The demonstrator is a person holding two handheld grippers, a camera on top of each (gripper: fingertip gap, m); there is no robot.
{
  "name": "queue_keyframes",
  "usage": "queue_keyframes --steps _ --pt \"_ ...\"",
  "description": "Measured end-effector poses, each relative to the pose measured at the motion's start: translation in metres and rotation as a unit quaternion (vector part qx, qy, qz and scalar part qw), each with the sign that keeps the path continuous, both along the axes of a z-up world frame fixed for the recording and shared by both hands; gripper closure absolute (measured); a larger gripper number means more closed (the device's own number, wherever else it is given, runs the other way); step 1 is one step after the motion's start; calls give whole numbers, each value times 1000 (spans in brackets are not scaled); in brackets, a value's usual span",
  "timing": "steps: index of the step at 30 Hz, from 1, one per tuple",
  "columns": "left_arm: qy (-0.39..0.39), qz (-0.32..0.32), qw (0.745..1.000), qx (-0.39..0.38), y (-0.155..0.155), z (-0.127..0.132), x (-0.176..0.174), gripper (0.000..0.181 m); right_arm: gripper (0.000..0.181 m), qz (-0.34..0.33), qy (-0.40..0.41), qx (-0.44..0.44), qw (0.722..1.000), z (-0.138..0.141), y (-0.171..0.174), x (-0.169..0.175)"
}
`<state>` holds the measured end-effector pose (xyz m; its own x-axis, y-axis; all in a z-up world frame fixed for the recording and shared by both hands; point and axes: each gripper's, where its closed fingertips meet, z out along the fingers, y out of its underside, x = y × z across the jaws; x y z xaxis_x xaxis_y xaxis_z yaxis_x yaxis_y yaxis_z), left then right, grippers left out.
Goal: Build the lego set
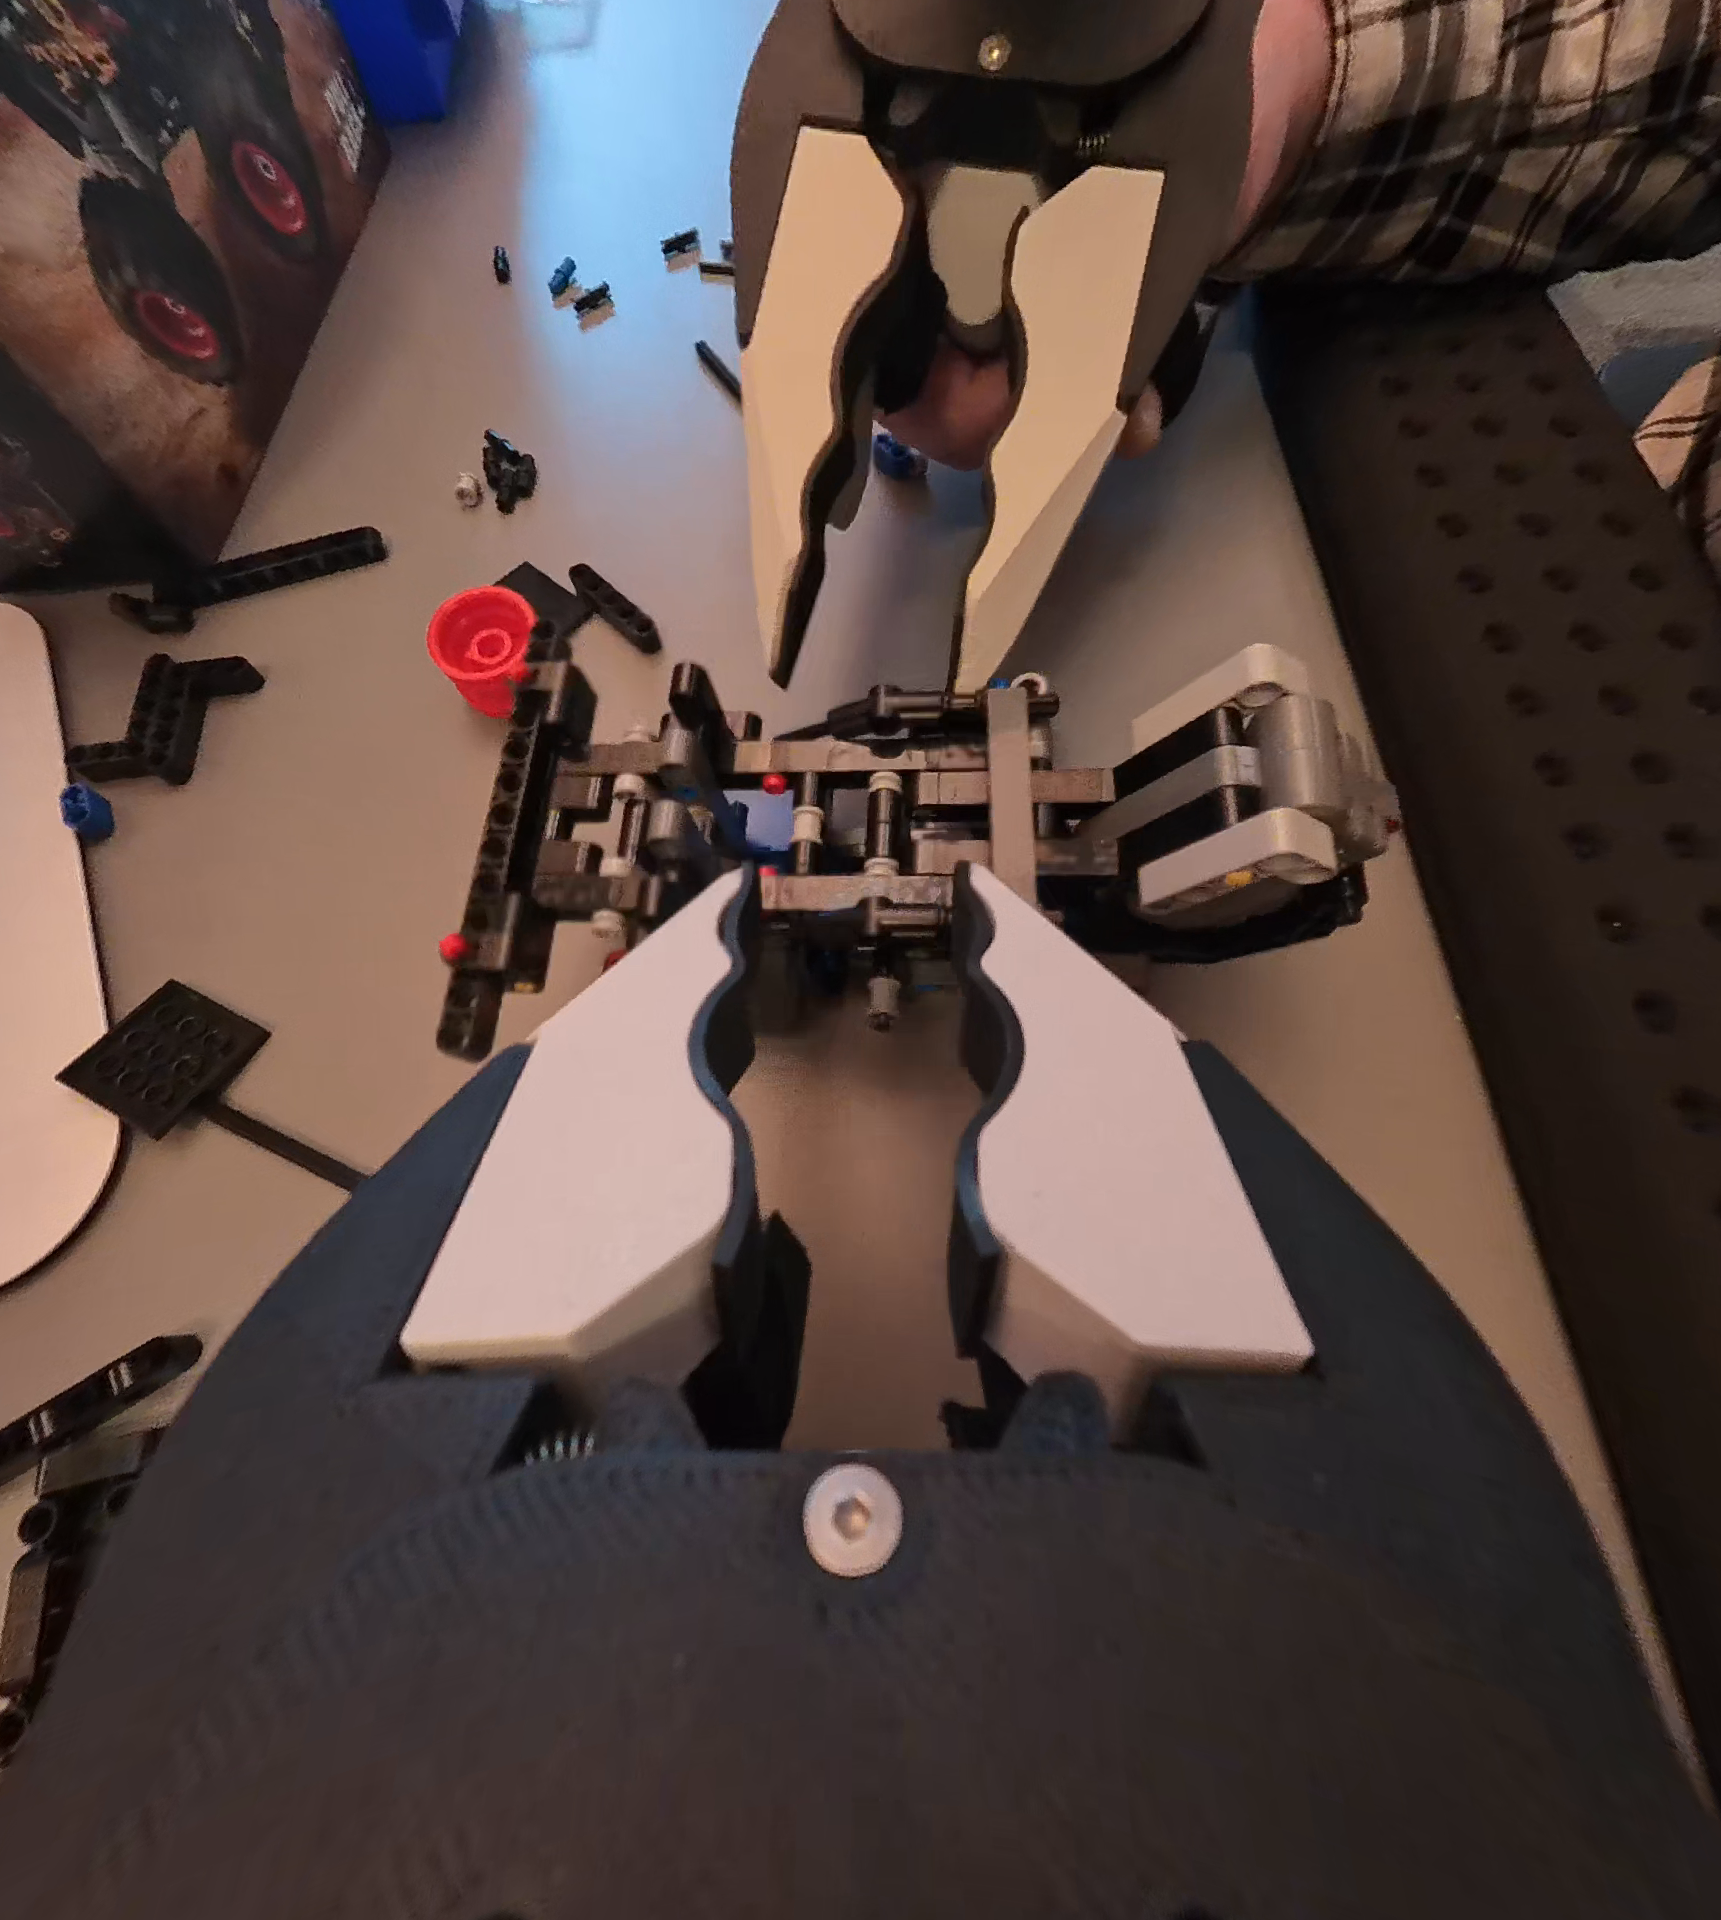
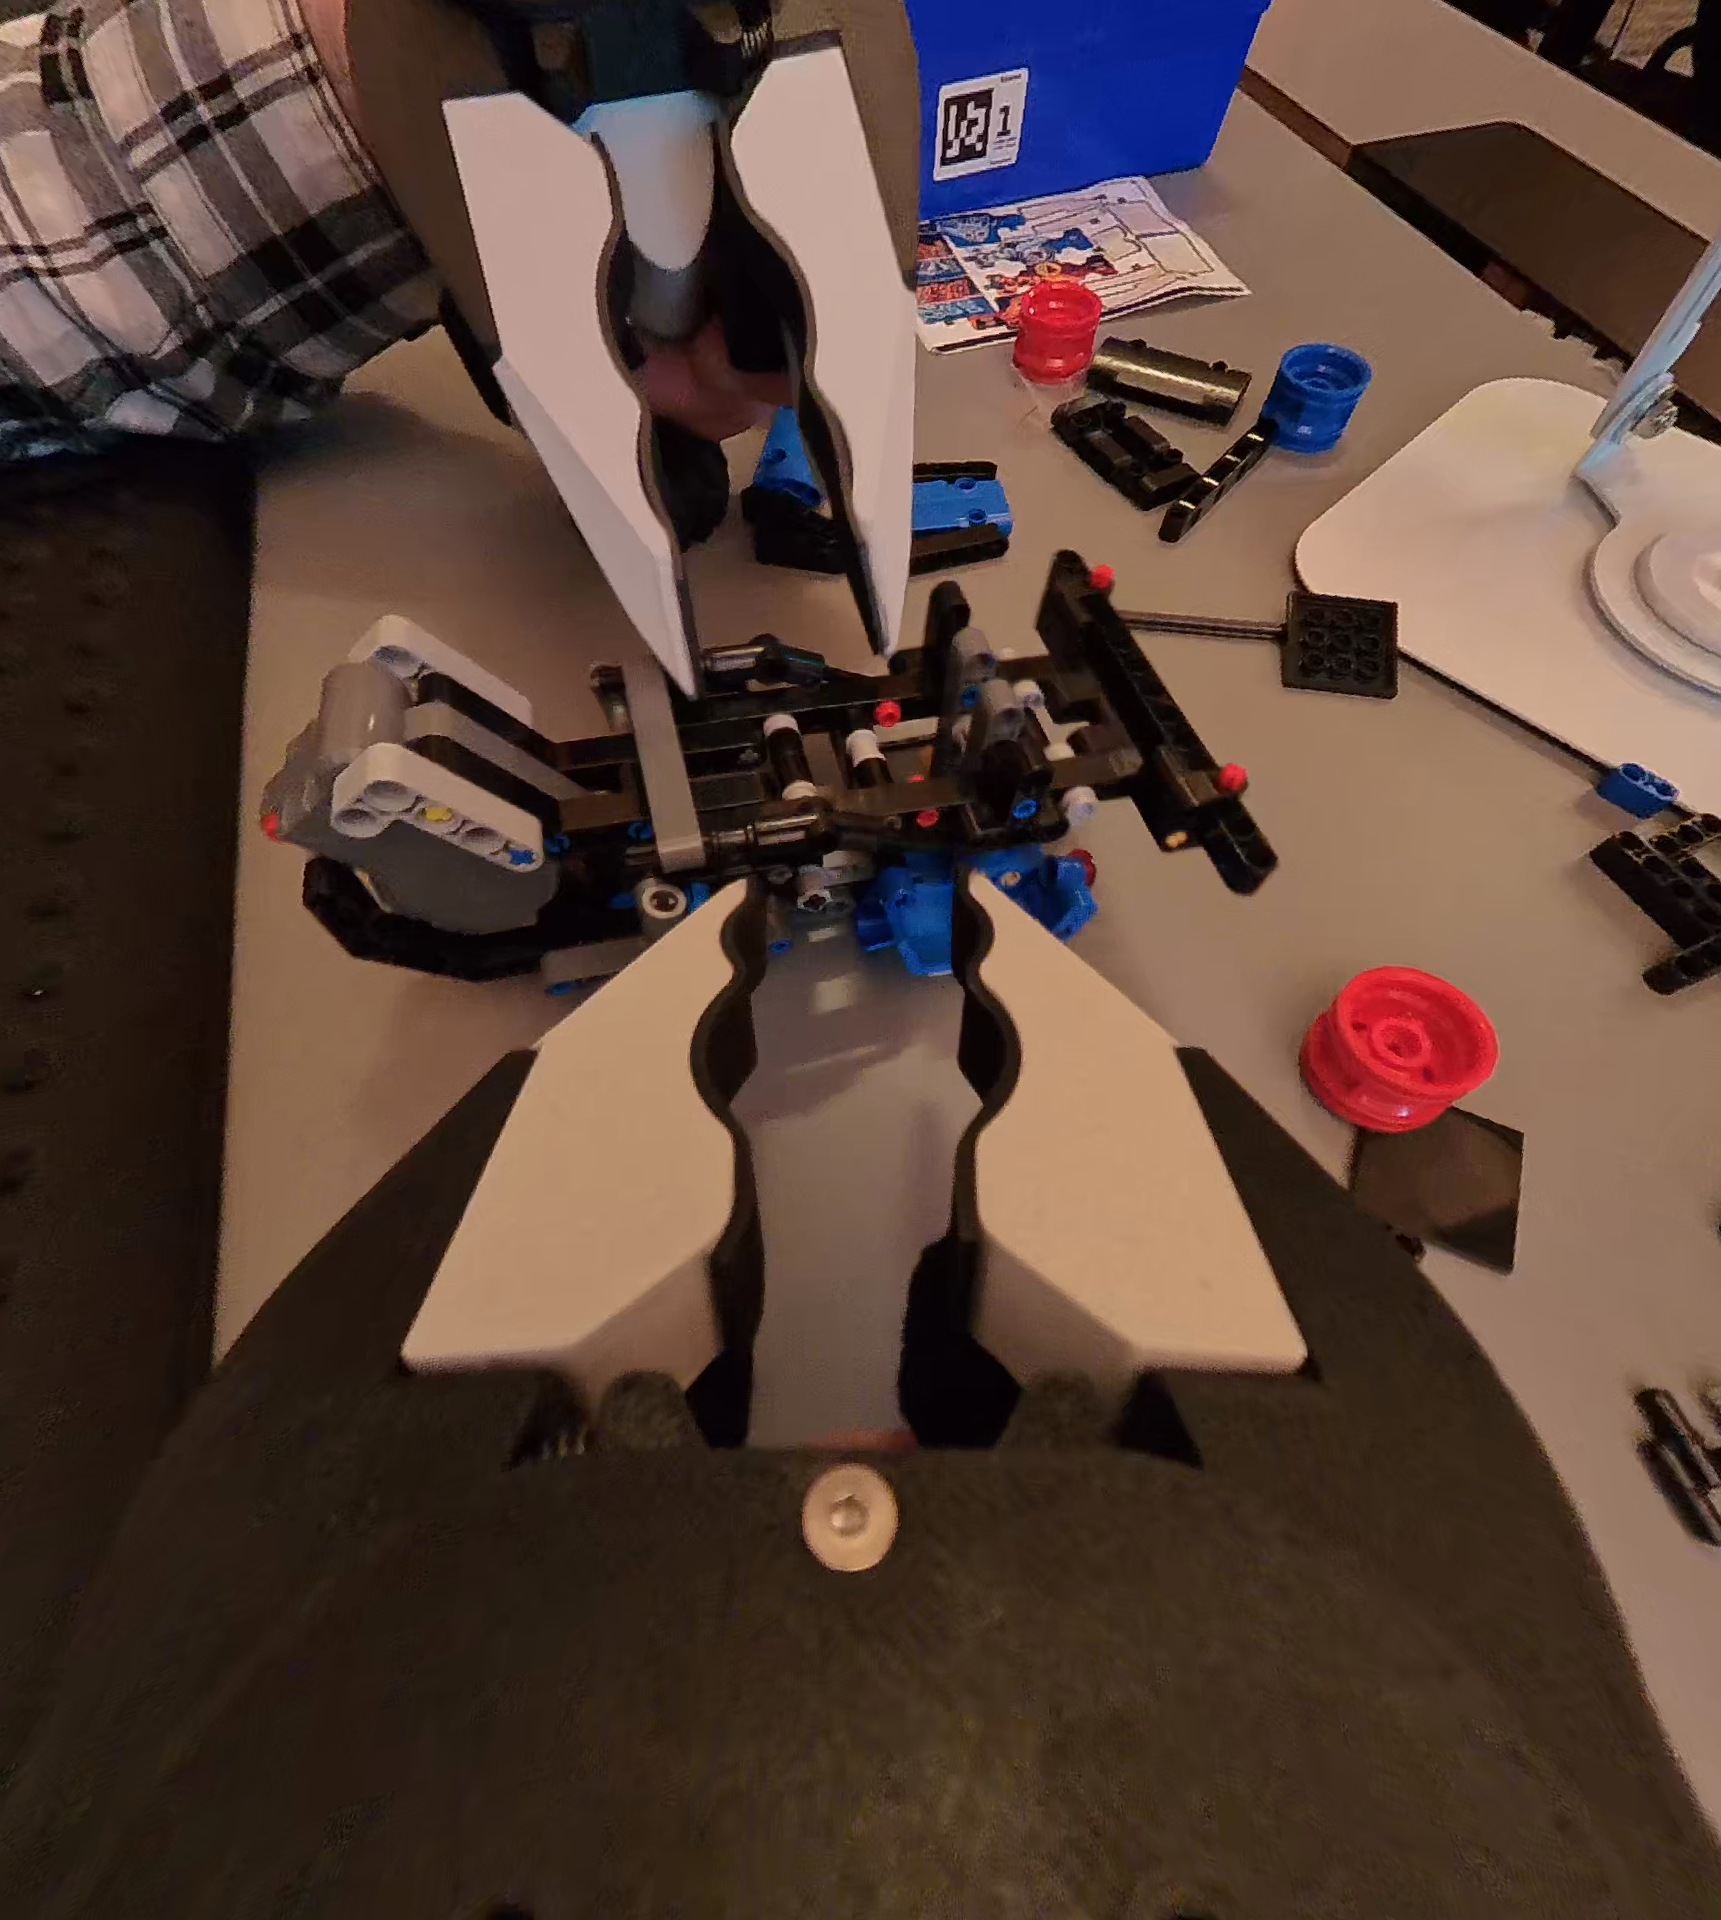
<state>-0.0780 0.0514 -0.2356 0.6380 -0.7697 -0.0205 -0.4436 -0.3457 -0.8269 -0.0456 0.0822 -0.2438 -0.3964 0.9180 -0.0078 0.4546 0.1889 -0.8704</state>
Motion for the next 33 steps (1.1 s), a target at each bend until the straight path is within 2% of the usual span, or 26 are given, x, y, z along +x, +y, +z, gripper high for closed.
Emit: queue_keyframes --steps 6,11,33 --pt "4 -5 1000 -12 0 -4 1 141 148 -14 -11 38 999 -10 5 -7" --pt "0 -2 1000 -8 2 -3 1 140 147 -28 14 26 999 4 12 -5" --pt "-5 8 1000 8 2 5 -4 140 147 -60 32 4 998 15 35 6"
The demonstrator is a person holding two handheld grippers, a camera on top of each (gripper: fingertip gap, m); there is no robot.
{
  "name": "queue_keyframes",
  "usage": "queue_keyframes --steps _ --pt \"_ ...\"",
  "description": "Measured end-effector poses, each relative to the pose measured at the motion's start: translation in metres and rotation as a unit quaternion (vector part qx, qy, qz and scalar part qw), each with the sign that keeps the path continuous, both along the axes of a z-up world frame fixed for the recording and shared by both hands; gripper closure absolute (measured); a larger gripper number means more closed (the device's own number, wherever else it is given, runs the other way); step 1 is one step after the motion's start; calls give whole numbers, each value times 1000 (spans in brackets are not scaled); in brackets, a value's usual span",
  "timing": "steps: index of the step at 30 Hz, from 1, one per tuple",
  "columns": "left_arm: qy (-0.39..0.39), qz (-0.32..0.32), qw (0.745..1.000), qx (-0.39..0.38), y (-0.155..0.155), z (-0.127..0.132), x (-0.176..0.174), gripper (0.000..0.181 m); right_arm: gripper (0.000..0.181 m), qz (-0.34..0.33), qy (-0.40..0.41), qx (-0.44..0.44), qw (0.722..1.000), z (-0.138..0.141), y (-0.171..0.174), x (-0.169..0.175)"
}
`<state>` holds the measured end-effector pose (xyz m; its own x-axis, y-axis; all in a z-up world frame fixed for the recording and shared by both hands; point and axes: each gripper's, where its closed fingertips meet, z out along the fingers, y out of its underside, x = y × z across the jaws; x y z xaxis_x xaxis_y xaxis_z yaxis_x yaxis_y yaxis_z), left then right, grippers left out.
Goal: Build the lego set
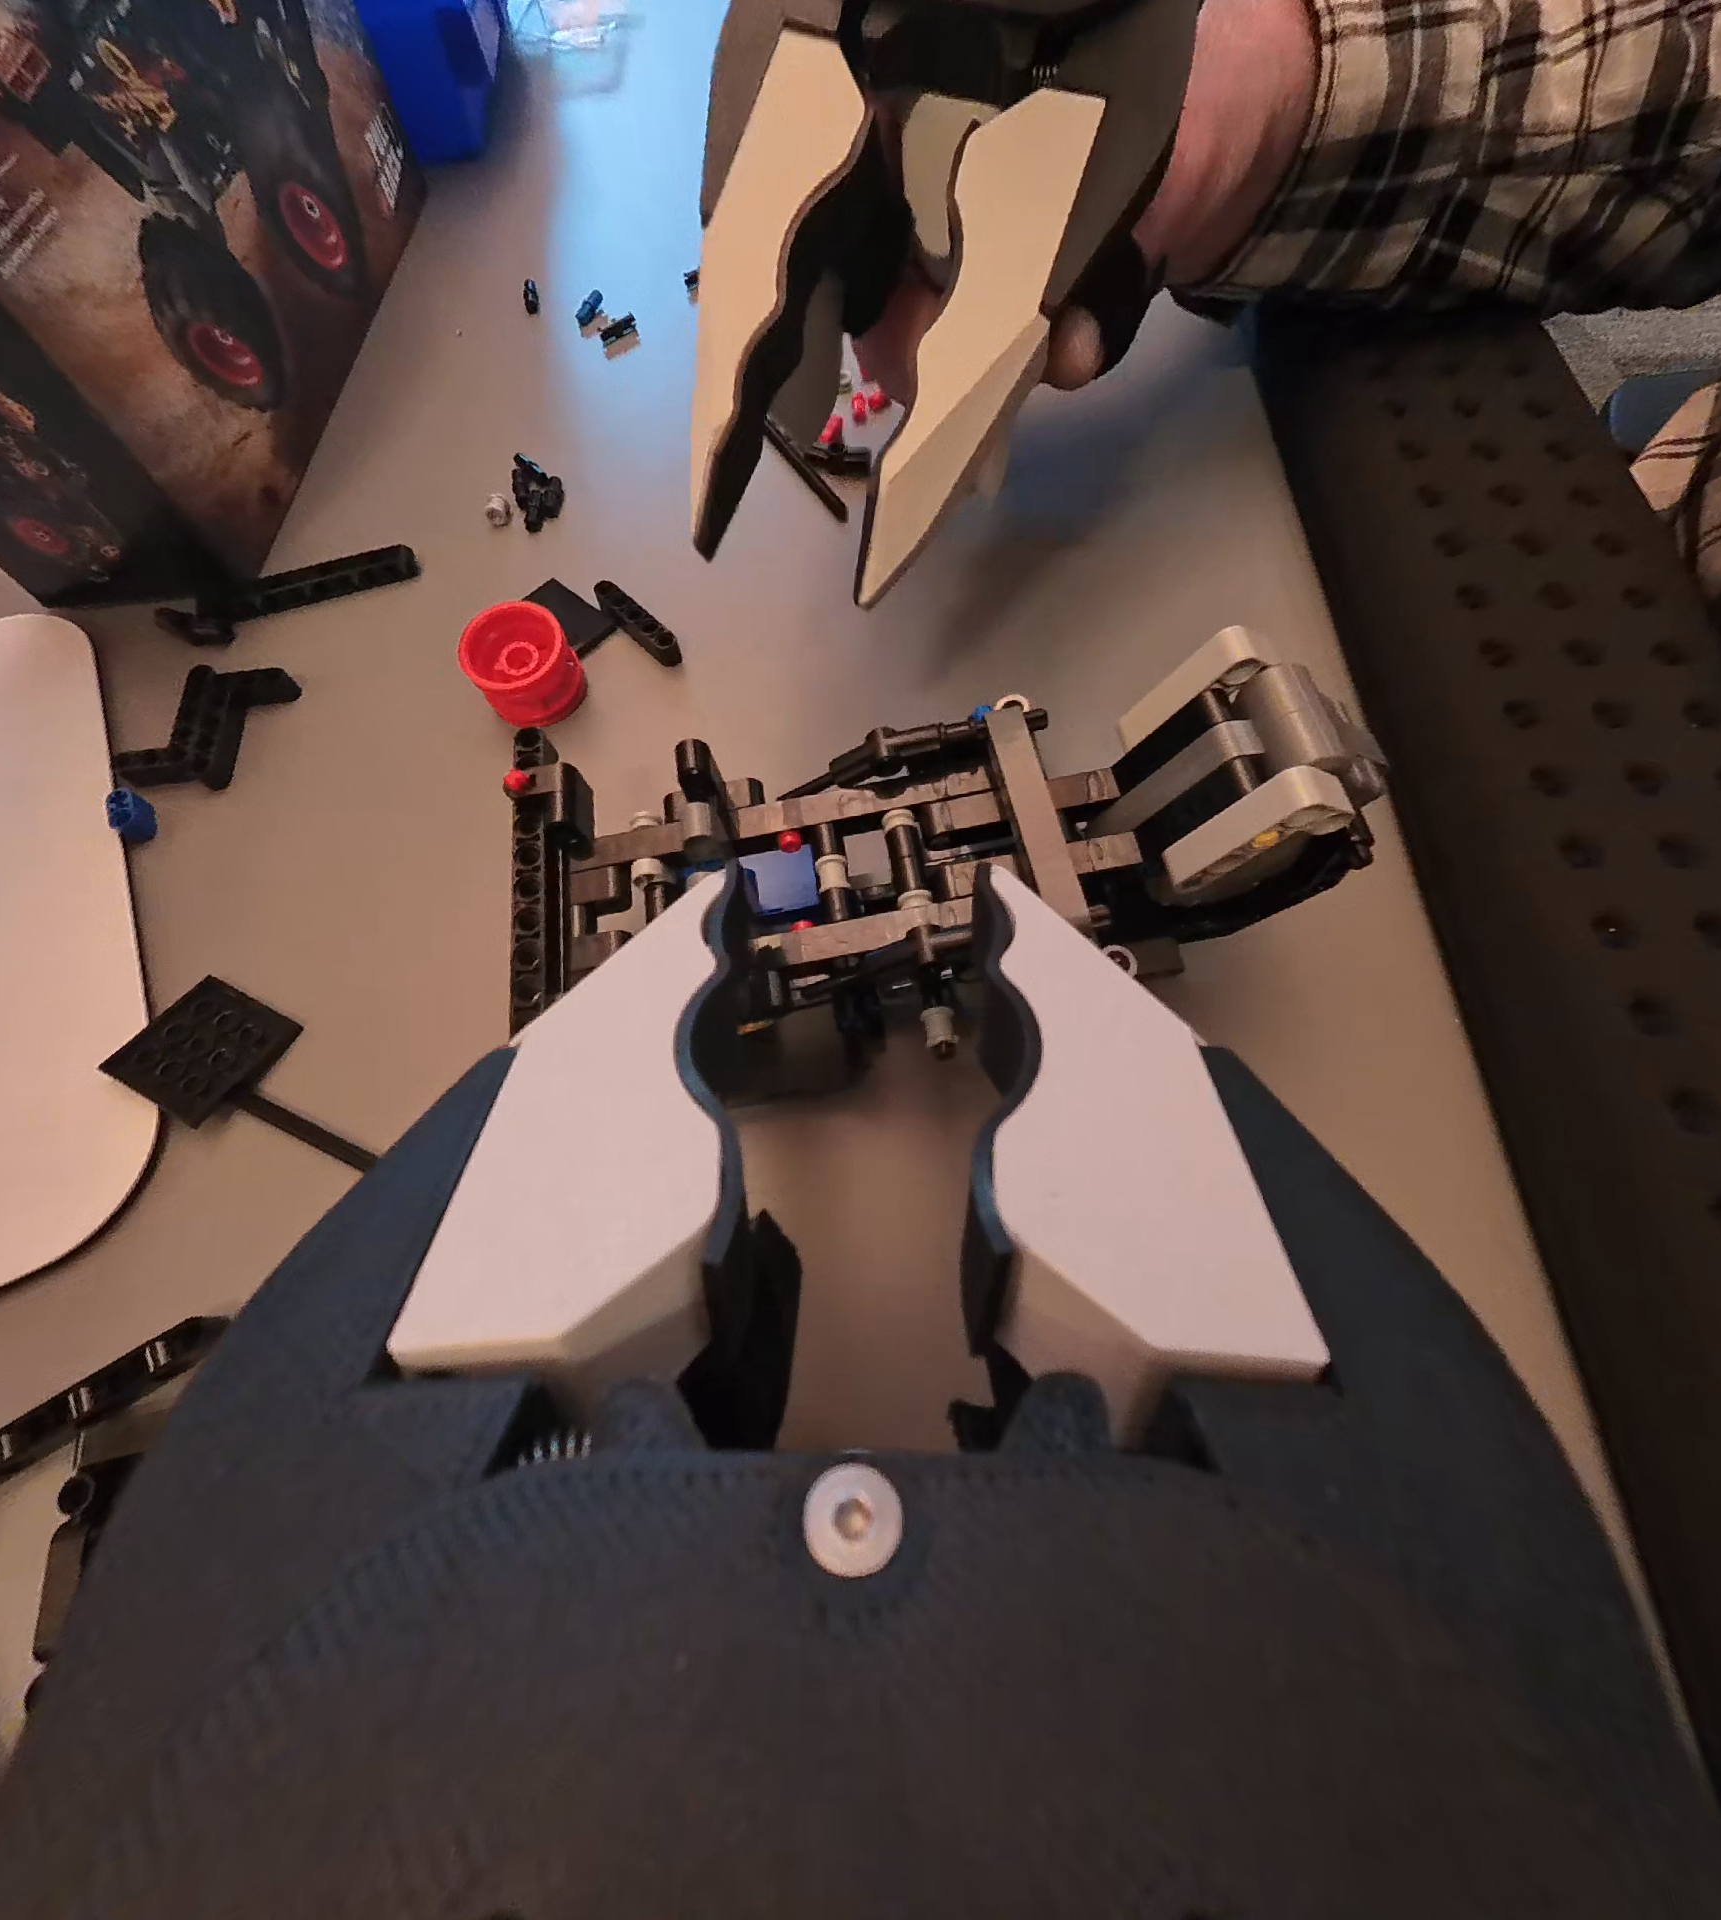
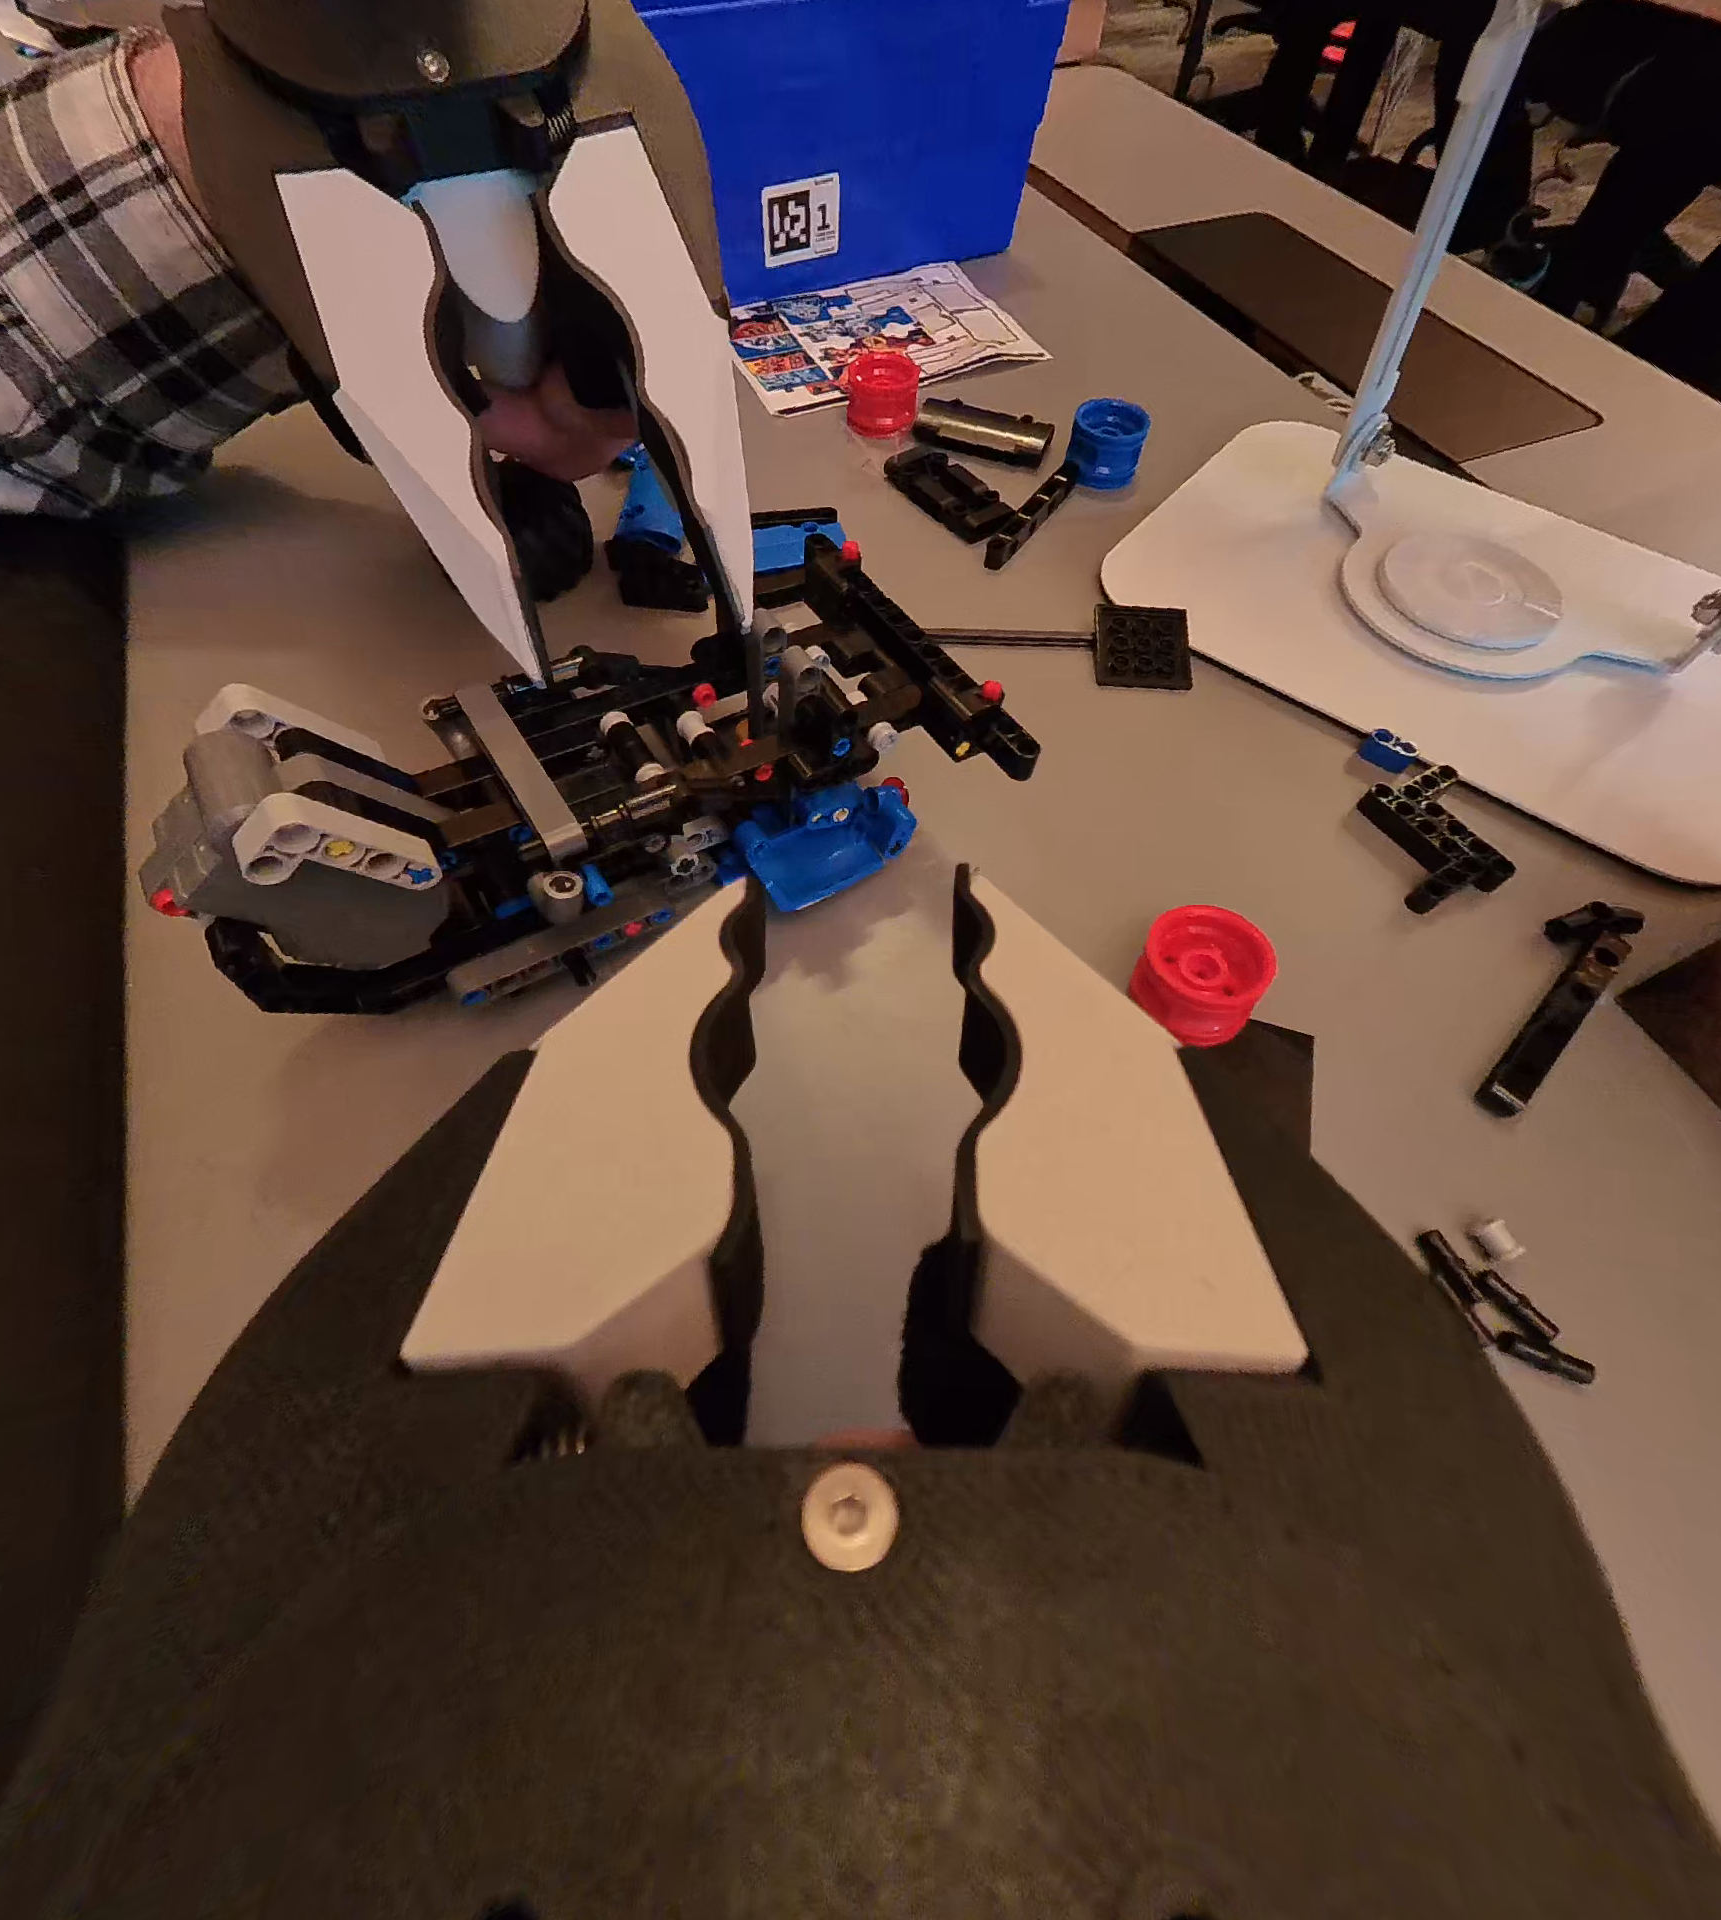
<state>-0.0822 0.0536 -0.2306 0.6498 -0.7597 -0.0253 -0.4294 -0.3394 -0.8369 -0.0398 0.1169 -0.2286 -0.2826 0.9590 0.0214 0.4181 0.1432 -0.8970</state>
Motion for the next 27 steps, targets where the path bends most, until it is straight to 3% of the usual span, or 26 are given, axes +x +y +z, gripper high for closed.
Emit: queue_keyframes --steps 27 --pt "-3 10 1000 6 1 3 -8 140 147 -23 13 -20 999 7 17 7"
